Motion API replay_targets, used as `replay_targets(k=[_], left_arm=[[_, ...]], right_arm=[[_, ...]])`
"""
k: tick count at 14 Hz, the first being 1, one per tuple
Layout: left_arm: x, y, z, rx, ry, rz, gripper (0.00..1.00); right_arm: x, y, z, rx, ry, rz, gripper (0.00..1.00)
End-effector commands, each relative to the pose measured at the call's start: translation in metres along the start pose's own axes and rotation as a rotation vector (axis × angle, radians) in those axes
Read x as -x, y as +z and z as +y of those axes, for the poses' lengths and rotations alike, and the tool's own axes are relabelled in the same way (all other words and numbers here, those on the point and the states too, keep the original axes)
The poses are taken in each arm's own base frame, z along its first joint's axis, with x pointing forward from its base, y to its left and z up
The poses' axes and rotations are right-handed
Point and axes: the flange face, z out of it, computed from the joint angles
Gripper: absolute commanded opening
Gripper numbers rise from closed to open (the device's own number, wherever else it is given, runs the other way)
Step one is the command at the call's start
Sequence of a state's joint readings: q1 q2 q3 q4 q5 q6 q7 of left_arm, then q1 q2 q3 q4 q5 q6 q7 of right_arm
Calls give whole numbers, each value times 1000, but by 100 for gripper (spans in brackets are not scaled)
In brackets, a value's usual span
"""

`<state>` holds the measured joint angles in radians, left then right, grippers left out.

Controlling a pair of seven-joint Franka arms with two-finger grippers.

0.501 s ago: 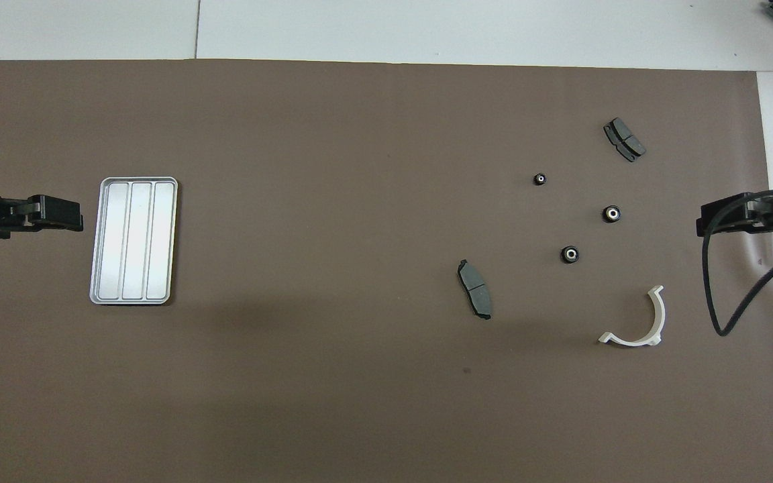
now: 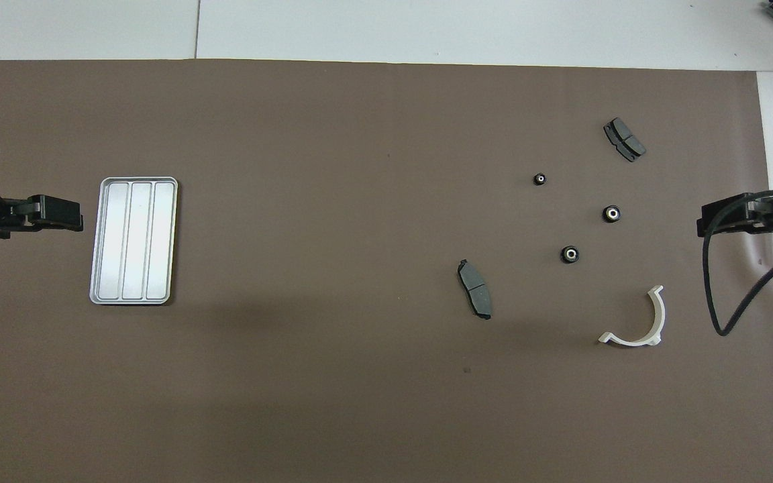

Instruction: Pick bearing gear from pile to tray

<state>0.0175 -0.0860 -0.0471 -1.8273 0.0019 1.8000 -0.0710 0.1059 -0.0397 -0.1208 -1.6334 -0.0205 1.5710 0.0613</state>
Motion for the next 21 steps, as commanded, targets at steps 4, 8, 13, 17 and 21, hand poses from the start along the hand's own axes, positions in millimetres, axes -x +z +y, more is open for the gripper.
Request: replay_targets(k=[4,8,13,17,21], left_arm=[[5,0,-2,-15,-9,-2,100],[5,0,-2,-15,-9,-2,100],[5,0,-2,-15,-9,-2,100],[5,0,-2,-15,-9,-2,100],[5,0,-2,-15,-9,-2,100]], right_arm=[[-4,31,-5,-10,-24,73,100],[-53,90,-28,0,-50,114,100],[-126,165,-75,9,-104,156,100],[-150,218,-95,22,-118,103,100],[-168,263,-125,12,-65,81,100]])
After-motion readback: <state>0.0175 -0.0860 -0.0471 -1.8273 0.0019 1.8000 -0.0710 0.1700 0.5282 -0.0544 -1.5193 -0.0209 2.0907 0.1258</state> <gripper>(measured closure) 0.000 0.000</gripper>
